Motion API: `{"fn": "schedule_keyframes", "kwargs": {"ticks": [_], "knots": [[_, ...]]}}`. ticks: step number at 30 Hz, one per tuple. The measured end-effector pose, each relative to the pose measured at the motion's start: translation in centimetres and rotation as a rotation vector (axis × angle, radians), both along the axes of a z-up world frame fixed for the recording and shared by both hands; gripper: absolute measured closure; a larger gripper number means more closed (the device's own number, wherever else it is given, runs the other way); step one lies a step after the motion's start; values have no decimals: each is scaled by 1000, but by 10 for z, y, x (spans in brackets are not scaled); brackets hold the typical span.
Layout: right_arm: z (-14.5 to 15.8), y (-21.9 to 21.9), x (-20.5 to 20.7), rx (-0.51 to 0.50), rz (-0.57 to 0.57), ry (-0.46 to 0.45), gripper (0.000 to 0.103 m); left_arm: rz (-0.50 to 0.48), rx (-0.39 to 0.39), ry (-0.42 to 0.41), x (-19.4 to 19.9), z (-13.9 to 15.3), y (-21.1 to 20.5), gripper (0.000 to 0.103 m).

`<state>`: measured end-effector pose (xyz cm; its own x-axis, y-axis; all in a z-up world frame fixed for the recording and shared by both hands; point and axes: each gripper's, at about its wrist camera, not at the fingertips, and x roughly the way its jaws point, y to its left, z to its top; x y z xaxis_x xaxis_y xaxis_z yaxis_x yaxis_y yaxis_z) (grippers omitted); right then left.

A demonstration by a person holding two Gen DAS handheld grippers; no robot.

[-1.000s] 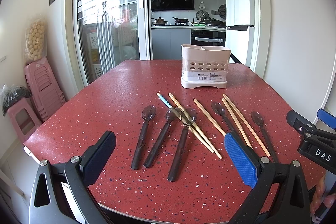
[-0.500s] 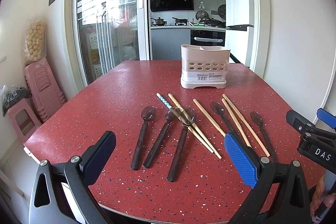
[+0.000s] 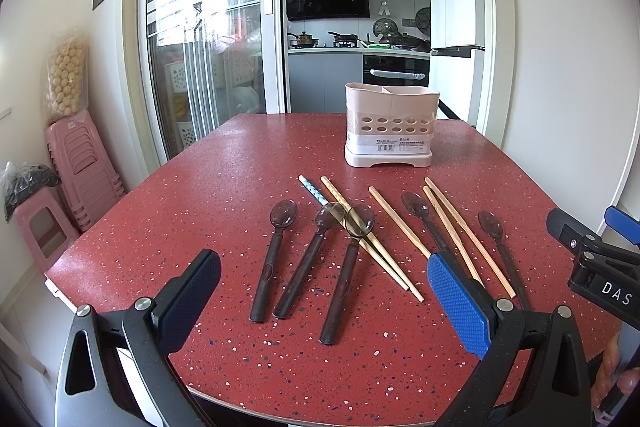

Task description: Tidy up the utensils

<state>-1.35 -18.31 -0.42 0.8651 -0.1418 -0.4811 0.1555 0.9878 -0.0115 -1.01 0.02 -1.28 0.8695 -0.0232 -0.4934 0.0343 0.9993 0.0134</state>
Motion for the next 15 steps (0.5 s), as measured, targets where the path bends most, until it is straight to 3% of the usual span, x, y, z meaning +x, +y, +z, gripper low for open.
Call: {"fn": "schedule_keyframes", "kwargs": {"ticks": [15], "knots": [[0,-6,5,40,15,-3,0,-8,9,24,6,-2,4,0]]}}
